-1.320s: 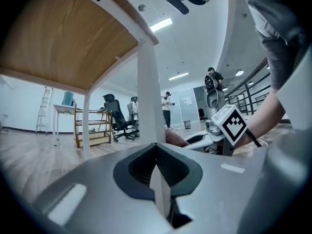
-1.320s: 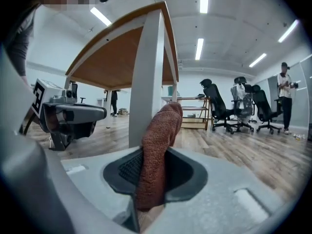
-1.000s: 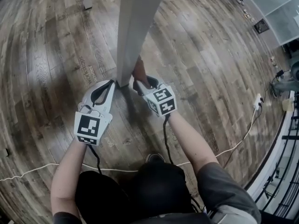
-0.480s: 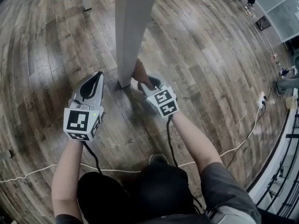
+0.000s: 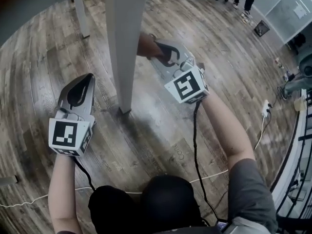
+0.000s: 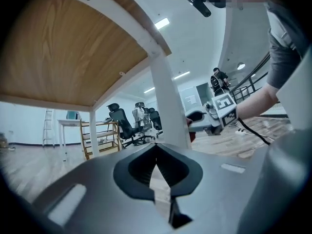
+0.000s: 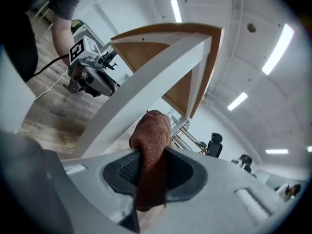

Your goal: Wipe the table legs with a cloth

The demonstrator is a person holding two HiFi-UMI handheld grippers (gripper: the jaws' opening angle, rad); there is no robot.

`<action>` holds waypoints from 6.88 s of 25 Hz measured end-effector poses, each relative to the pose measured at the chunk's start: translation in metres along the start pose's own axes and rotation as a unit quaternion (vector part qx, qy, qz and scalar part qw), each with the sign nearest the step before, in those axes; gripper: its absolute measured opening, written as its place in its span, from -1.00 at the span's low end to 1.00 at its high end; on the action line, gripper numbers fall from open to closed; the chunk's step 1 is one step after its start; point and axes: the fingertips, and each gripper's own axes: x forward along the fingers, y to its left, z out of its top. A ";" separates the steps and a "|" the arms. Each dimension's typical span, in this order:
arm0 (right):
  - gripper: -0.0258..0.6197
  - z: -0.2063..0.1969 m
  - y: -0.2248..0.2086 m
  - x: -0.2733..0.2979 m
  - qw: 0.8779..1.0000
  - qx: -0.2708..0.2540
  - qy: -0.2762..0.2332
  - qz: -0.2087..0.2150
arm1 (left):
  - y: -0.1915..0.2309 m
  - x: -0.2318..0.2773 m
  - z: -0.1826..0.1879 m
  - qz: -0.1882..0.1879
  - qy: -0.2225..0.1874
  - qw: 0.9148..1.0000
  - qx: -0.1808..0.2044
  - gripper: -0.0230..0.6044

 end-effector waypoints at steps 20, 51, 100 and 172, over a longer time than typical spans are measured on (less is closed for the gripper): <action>-0.64 0.090 -0.044 0.012 0.982 -0.170 -0.082 -0.030 | -0.017 0.004 0.049 -0.022 -0.054 0.998 -0.007 -0.87; -0.64 -0.206 0.246 0.068 0.947 -0.161 0.213 0.179 | -0.060 -0.026 -0.204 -0.006 0.145 0.981 -0.129 -0.86; -0.64 0.258 -0.203 -0.261 0.942 0.297 0.138 -0.079 | -0.093 -0.103 0.447 0.048 0.075 0.992 -0.086 -0.87; -0.65 0.445 0.028 -0.689 0.906 0.411 0.085 -0.046 | -0.385 -0.476 0.511 0.039 0.039 0.992 -0.114 -0.86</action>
